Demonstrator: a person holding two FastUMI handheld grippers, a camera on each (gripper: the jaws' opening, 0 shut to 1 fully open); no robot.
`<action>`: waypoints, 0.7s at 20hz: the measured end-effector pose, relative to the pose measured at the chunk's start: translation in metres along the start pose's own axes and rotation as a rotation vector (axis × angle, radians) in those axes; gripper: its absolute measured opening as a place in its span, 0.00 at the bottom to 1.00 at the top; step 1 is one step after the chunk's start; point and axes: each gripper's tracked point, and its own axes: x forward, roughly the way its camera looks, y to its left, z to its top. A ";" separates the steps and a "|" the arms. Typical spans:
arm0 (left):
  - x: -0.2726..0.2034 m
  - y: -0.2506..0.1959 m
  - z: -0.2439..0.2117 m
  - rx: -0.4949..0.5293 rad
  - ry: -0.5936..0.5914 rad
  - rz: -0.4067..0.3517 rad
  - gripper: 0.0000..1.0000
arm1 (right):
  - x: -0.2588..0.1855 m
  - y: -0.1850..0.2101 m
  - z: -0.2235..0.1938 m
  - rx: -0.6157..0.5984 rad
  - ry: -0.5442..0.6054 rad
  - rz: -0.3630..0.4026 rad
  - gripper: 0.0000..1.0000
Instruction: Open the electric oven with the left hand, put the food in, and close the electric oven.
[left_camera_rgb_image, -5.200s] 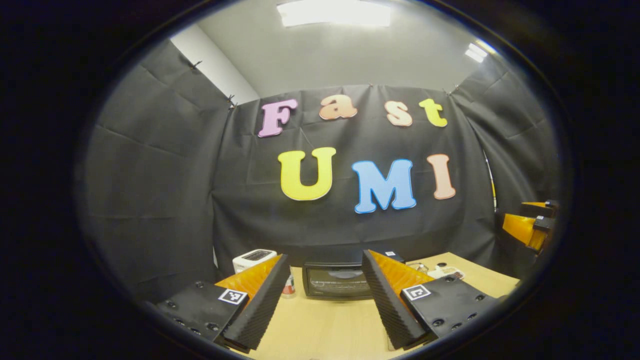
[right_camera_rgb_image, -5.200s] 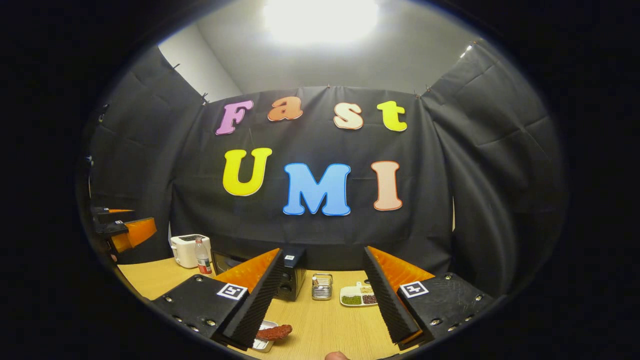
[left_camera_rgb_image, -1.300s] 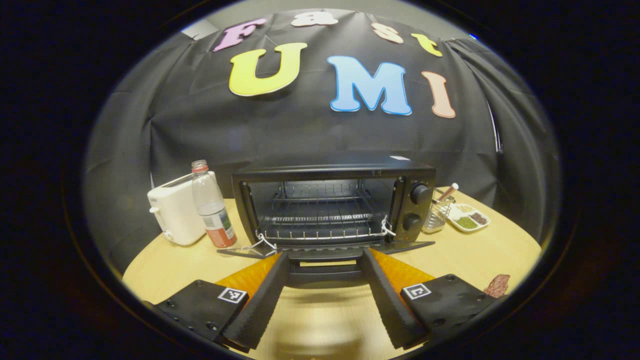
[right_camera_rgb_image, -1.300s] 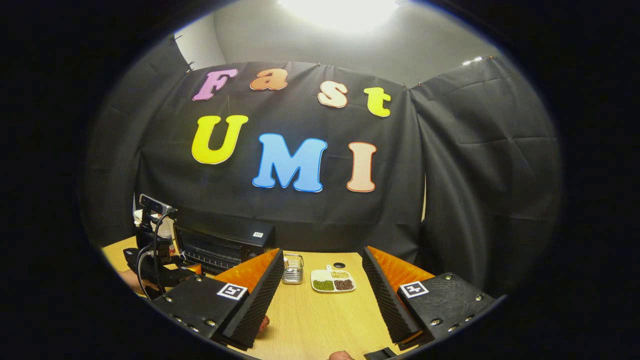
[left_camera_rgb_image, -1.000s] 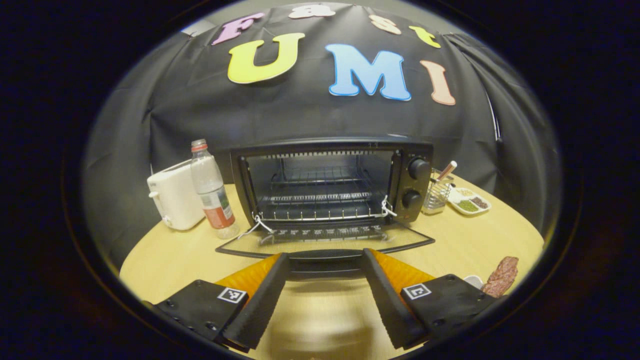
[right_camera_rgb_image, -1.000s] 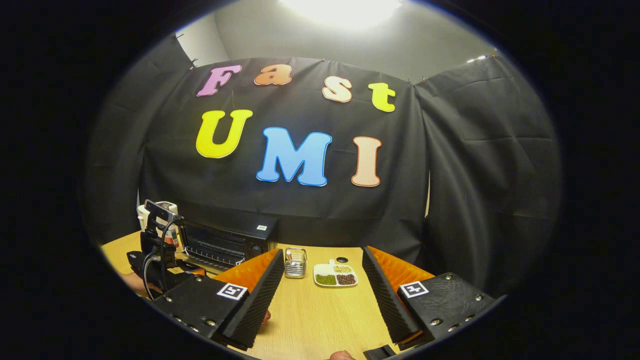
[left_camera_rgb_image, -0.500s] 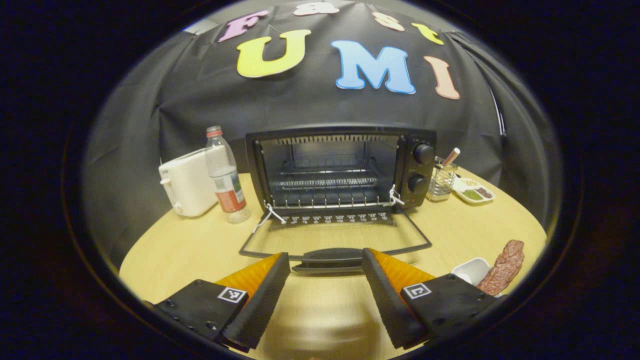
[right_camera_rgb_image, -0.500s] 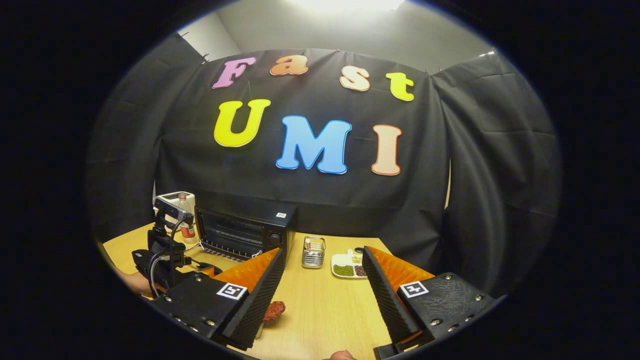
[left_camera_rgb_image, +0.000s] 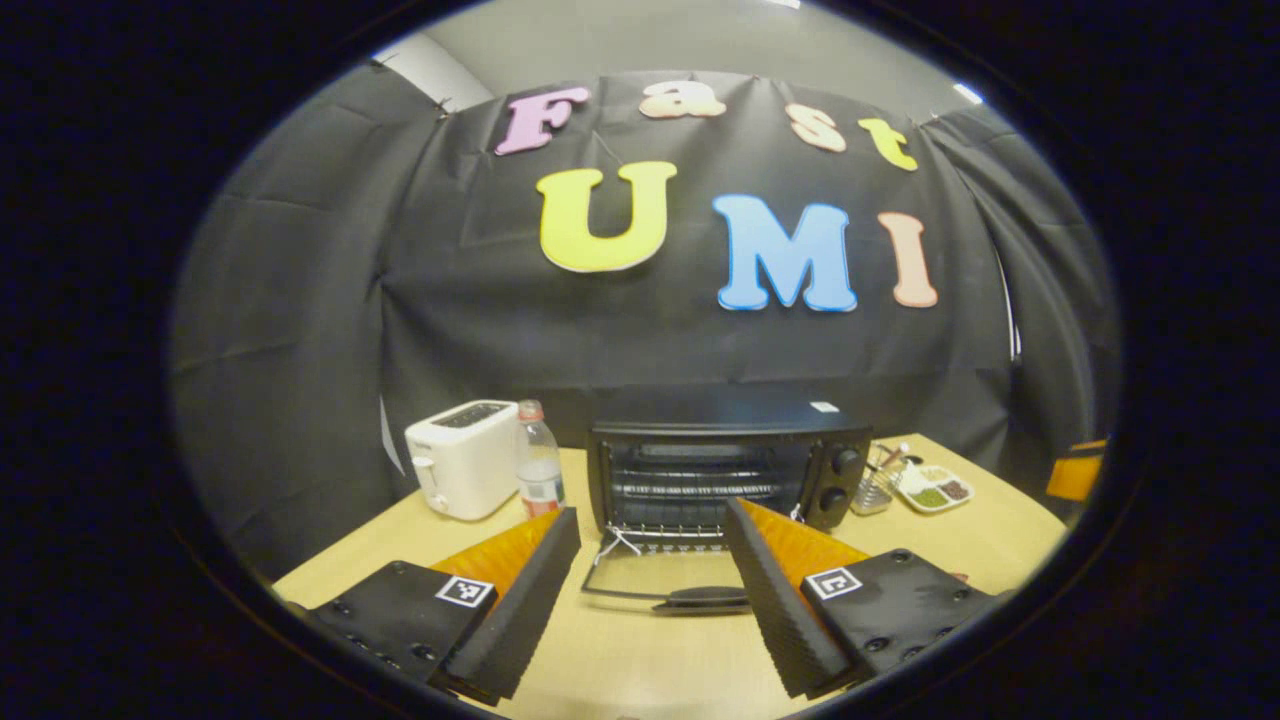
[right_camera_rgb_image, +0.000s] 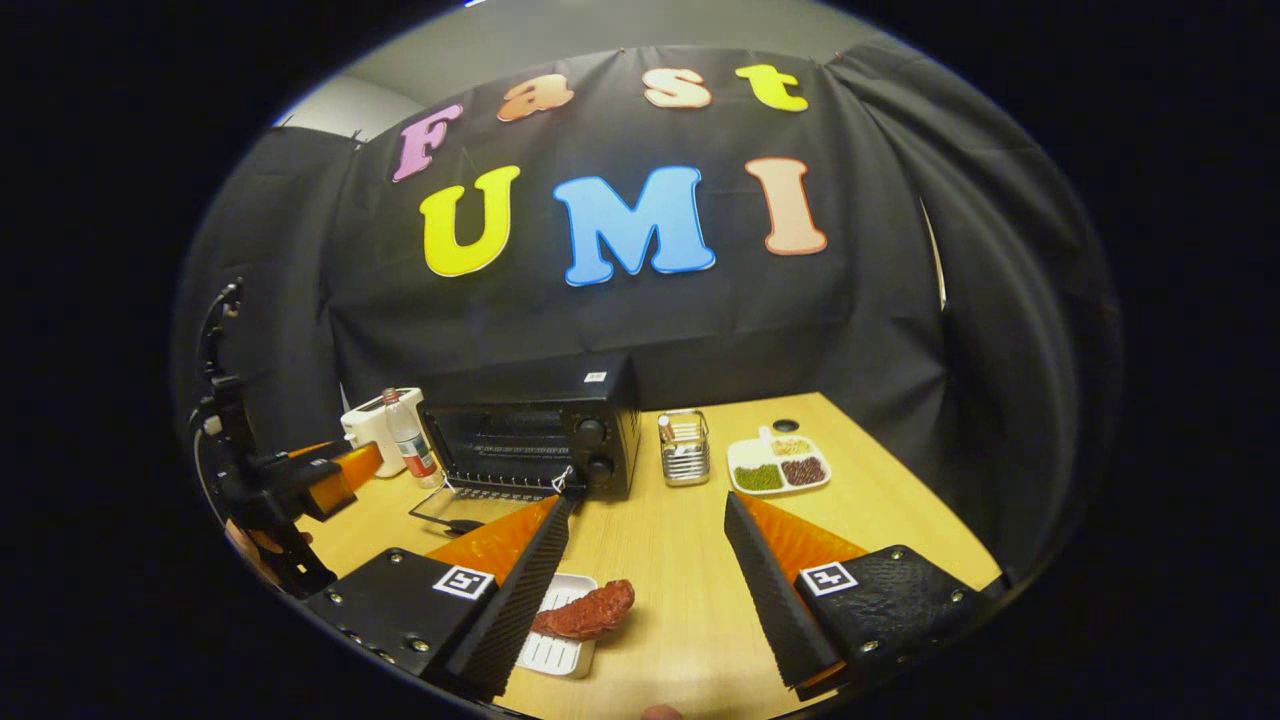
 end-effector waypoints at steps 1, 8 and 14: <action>-0.008 0.008 0.013 -0.010 -0.022 0.013 1.00 | 0.005 -0.001 -0.008 0.023 0.025 0.008 0.96; -0.056 0.040 0.070 -0.036 -0.149 0.068 1.00 | 0.035 0.005 -0.053 0.230 0.225 0.082 0.98; -0.064 0.057 0.073 -0.015 -0.156 0.096 0.97 | 0.048 0.010 -0.098 0.451 0.398 0.112 0.96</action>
